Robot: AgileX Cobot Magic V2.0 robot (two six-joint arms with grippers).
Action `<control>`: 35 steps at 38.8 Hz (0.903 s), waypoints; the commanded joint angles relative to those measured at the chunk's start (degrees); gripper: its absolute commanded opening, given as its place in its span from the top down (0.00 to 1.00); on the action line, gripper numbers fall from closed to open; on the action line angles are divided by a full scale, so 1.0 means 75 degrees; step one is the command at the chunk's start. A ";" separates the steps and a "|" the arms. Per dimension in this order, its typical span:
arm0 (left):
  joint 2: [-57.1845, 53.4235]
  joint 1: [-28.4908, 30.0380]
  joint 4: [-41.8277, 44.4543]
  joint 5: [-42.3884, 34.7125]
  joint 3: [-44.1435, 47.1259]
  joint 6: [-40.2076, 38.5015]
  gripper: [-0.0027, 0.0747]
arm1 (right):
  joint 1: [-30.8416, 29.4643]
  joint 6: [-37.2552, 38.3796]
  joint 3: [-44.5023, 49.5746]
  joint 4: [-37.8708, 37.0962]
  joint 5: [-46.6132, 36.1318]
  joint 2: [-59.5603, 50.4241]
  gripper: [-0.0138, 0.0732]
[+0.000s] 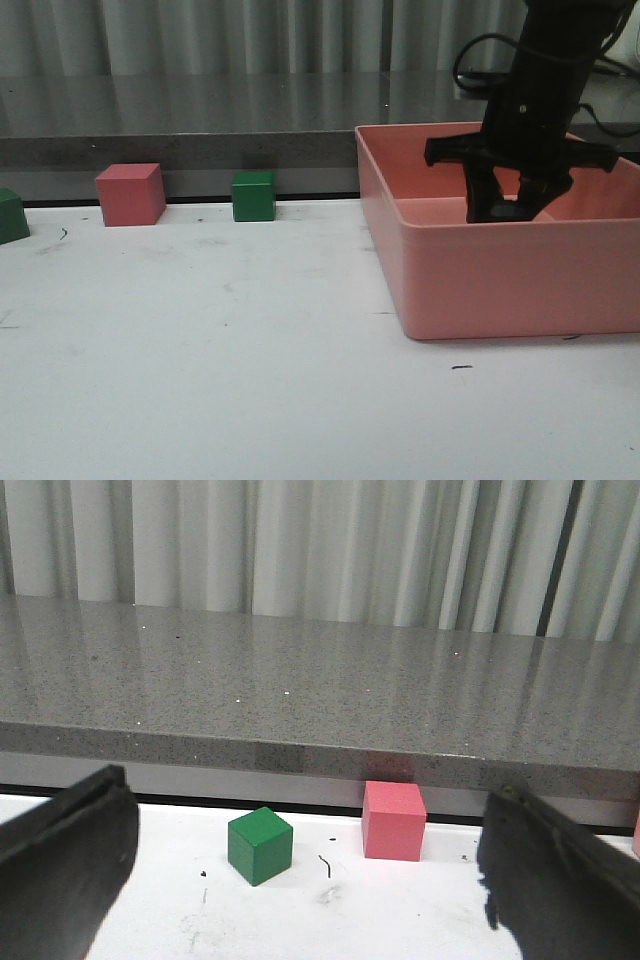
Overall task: Place and stand button with both arms
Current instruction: 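Lower the right gripper into the pink bin and grasp the yellow button, then lift the button out of the bin and carry it toward the cubes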
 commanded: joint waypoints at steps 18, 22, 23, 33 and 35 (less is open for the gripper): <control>0.0099 -0.0050 0.0002 -0.0644 -0.0276 -0.0020 0.11 | 0.1032 -0.0041 -0.0265 -0.0081 0.0002 -0.2594 0.50; 0.0099 -0.0050 0.0002 -0.0644 -0.0276 -0.0020 0.11 | 0.1703 -0.0041 -0.0265 -0.0081 0.0002 -0.2614 0.50; 0.0099 -0.0050 0.0002 -0.0644 -0.0276 -0.0020 0.11 | 0.1903 -0.0041 -0.0265 -0.0081 -0.0006 -0.2584 0.50; 0.0099 -0.0050 0.0002 -0.0644 -0.0276 -0.0020 0.11 | 0.3425 -0.0041 -0.0734 0.0357 -0.0216 -0.1824 0.50; 0.0099 -0.0050 0.0002 -0.0644 -0.0276 -0.0020 0.11 | 0.3670 -0.0041 -0.1027 0.0381 -0.0114 -0.1521 0.50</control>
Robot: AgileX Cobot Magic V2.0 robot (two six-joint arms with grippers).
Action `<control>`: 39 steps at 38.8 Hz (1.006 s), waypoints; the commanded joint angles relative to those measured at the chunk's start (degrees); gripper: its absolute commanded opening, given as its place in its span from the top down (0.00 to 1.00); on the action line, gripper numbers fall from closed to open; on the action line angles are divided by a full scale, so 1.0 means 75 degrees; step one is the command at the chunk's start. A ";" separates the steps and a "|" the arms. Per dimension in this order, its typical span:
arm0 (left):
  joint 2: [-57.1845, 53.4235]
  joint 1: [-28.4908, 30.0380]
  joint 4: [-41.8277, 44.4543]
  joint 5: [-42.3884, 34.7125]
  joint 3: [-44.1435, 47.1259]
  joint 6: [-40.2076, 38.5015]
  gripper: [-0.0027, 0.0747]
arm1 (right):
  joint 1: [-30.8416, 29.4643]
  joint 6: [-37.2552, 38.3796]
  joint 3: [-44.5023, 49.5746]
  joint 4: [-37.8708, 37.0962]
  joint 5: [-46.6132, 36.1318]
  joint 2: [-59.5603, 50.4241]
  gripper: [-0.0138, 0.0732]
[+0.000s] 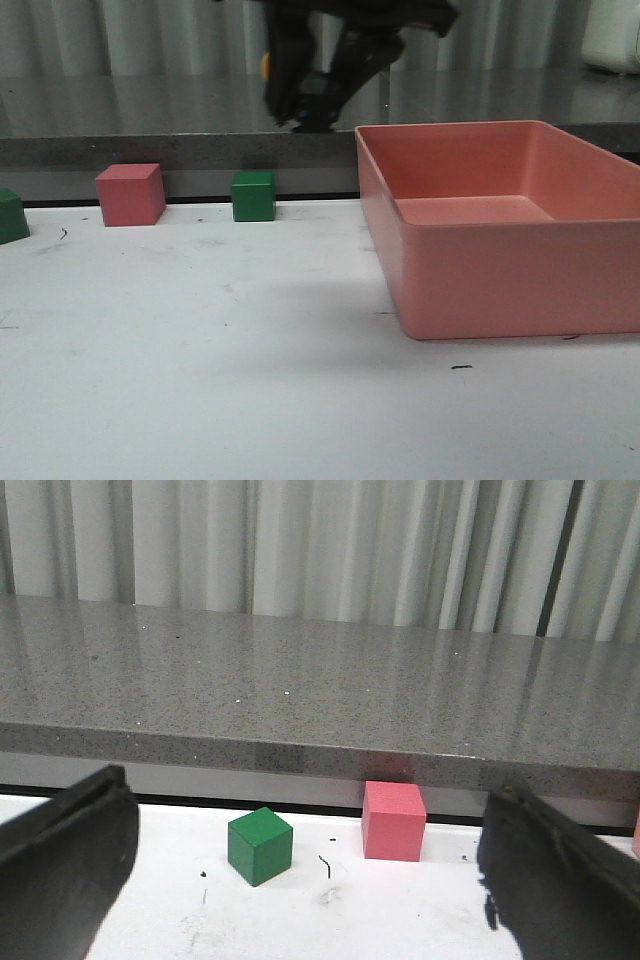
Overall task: Place and stand button with both arms
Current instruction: 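Lift the button out of the bin and carry it toward the cubes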
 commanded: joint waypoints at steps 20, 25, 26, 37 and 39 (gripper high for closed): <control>0.0099 -0.0050 0.0002 -0.0644 -0.0276 -0.0020 0.11 | 0.0835 0.0714 -0.2934 0.0933 0.0389 0.2779 0.50; 0.0099 -0.0050 0.0002 -0.0644 -0.0276 -0.0020 0.11 | 0.0835 0.1519 -0.2934 0.0476 0.0395 0.3031 0.50; 0.0099 -0.0050 0.0002 -0.0644 -0.0276 -0.0020 0.11 | 0.0835 0.1669 -0.2934 0.0383 0.0378 0.3106 0.50; 0.0099 -0.0050 0.0002 -0.0644 -0.0276 -0.0020 0.11 | 0.0835 0.1981 -0.2934 0.0339 0.0144 0.3530 0.50; 0.0099 -0.0050 0.0002 -0.0644 -0.0276 -0.0020 0.11 | 0.0835 0.1981 -0.2934 0.0339 0.0136 0.3576 0.50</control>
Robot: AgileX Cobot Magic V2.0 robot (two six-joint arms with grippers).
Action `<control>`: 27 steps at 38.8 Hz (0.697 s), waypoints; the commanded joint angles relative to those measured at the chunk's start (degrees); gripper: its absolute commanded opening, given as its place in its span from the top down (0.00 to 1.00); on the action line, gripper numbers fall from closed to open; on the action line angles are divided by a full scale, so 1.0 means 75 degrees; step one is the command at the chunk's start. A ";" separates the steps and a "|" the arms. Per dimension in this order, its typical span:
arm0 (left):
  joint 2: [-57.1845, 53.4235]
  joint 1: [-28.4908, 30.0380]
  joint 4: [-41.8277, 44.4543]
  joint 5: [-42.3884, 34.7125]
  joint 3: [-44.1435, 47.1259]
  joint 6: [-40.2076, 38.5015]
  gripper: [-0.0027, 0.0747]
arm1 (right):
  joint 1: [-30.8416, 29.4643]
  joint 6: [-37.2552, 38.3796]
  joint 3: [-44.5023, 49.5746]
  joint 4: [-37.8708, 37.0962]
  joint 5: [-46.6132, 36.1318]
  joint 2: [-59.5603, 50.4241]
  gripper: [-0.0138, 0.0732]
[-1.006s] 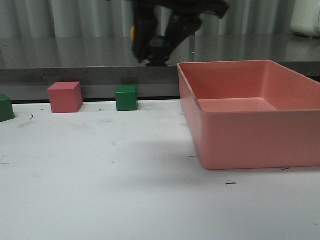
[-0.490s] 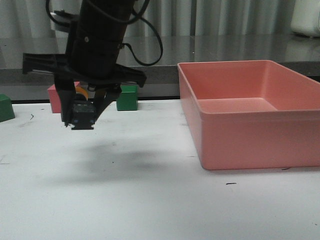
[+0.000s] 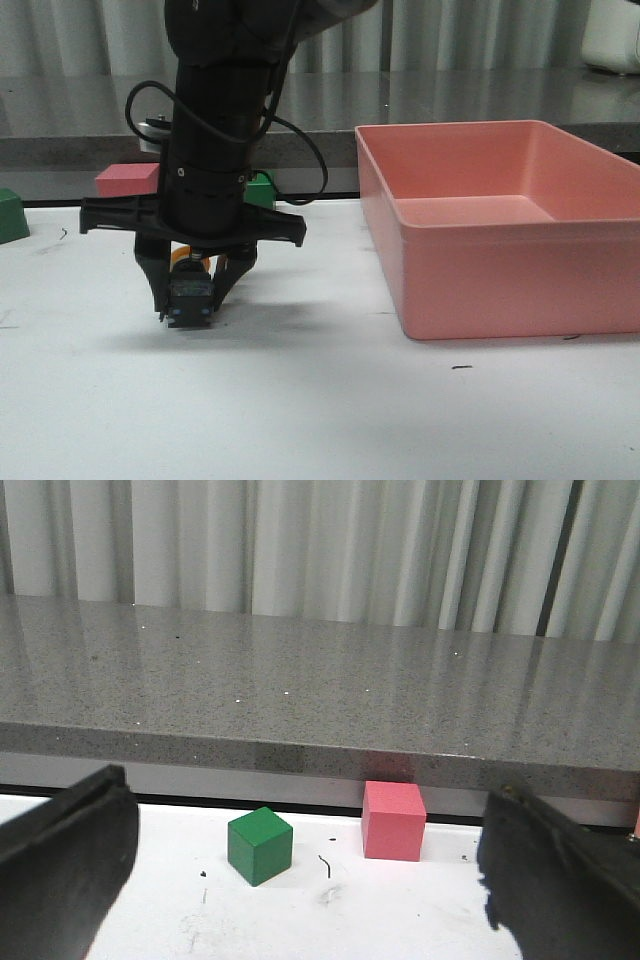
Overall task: Place and stand button with both arms
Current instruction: 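Lift the button out of the bin and carry it toward the cubes, then lower the button onto the table and open the right gripper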
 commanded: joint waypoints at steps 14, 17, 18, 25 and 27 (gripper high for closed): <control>0.0099 -0.0050 0.0002 -0.0644 -0.0276 -0.0020 0.11 | -0.0013 0.0027 -0.0270 -0.0032 -0.0201 -0.0496 0.27; 0.0099 -0.0050 0.0002 -0.0644 -0.0276 -0.0020 0.11 | -0.0013 0.0027 -0.0270 -0.0031 -0.0076 -0.0587 0.27; 0.0099 -0.0050 0.0002 -0.0644 -0.0276 -0.0020 0.11 | -0.0013 0.0027 -0.0270 -0.0031 -0.0048 -0.0636 0.27; 0.0099 -0.0050 0.0002 -0.0644 -0.0276 -0.0020 0.11 | -0.0013 0.0013 -0.0270 -0.0145 0.0196 -0.1211 0.42; 0.0099 -0.0050 0.0002 -0.0644 -0.0276 -0.0020 0.11 | -0.0013 -0.0008 -0.0270 -0.0146 0.0218 -0.1394 0.49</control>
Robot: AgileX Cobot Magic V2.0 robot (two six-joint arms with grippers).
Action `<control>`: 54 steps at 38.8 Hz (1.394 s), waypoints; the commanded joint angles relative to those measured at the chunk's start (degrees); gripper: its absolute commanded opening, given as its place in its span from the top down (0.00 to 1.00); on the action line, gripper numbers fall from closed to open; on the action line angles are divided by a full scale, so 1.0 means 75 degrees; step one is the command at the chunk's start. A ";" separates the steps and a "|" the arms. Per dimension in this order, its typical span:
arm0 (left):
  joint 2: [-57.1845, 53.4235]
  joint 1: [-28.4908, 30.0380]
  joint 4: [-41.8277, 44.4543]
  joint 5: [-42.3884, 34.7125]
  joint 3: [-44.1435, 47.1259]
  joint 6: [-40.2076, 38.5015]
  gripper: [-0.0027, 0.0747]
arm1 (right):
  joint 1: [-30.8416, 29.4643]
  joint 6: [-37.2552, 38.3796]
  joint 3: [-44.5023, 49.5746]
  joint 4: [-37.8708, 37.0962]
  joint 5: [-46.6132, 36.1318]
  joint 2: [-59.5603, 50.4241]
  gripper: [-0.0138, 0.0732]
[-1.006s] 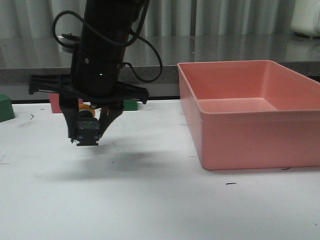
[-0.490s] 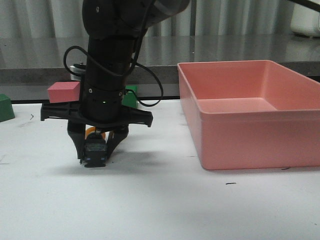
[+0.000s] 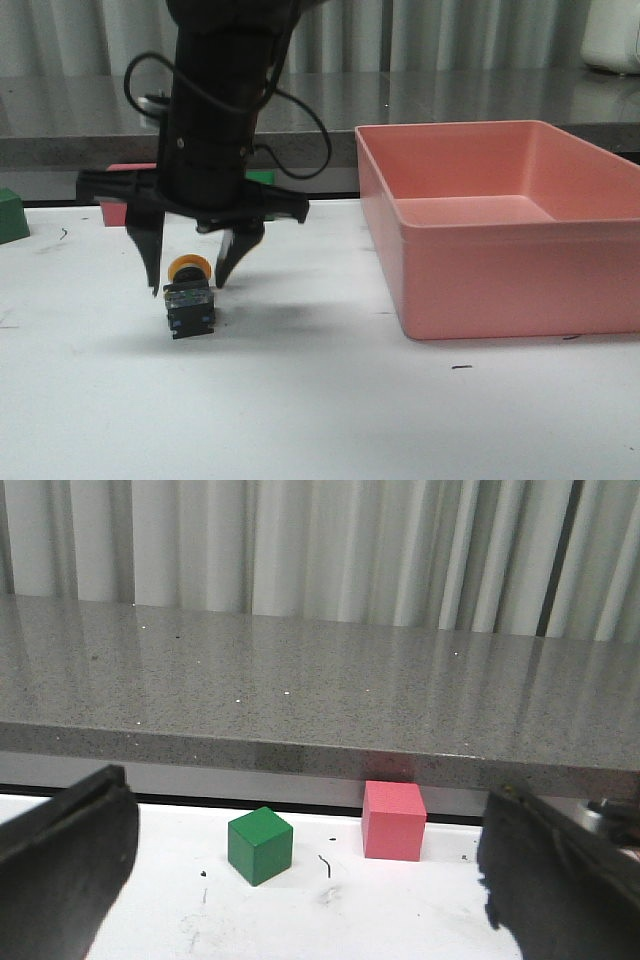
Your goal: Place and stand button with both arms
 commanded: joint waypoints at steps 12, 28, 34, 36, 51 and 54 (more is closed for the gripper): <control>0.0099 -0.0050 0.0002 -0.0644 -0.0276 -0.0020 0.11 | -0.0021 -0.0420 -0.0256 -0.0145 0.0178 -0.1623 0.93; 0.0099 -0.0050 0.0002 -0.0644 -0.0276 -0.0020 0.11 | -0.1005 -0.1801 -0.0184 -0.0145 0.2144 -0.2657 0.91; 0.0099 -0.0050 0.0002 -0.0644 -0.0276 -0.0020 0.11 | -0.1800 -0.1981 0.0297 -0.0145 0.2214 -0.3425 0.91; 0.0099 -0.0050 0.0002 -0.0644 -0.0276 -0.0020 0.11 | -0.2066 -0.2091 0.0565 -0.0145 0.2174 -0.3699 0.91; 0.0099 -0.0050 0.0002 -0.0644 -0.0276 -0.0020 0.11 | -0.4692 -0.2622 0.3981 -0.0138 0.1106 -0.6320 0.91; 0.0099 -0.0050 0.0002 -0.0644 -0.0276 -0.0020 0.11 | -0.5151 -0.2740 0.4810 -0.0138 0.0784 -0.6891 0.91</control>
